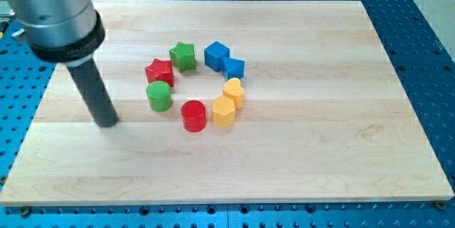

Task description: Move the arm below the green circle

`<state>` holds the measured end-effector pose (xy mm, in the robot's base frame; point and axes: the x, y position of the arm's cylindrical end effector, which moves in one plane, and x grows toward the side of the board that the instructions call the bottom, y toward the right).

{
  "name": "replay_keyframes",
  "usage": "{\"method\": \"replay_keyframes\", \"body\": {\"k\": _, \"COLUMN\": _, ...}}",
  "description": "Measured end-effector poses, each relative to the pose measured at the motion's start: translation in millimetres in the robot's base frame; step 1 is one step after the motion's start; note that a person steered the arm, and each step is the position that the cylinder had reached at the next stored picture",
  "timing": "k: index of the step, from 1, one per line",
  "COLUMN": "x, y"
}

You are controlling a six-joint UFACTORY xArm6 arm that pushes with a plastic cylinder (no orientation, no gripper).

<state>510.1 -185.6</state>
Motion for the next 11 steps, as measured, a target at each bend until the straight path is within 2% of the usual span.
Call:
{"method": "replay_keyframes", "body": {"k": 1, "x": 12.2, "y": -0.3}}
{"method": "replay_keyframes", "body": {"k": 3, "x": 32.1, "y": 48.5}}
{"method": "replay_keyframes", "body": {"k": 5, "x": 106.5, "y": 109.4}}
{"method": "replay_keyframes", "body": {"k": 7, "x": 107.8, "y": 135.2}}
{"method": "replay_keyframes", "body": {"k": 8, "x": 77.4, "y": 109.7}}
{"method": "replay_keyframes", "body": {"k": 9, "x": 51.0, "y": 45.8}}
{"method": "replay_keyframes", "body": {"k": 10, "x": 35.0, "y": 24.4}}
{"method": "replay_keyframes", "body": {"k": 11, "x": 27.3, "y": 52.7}}
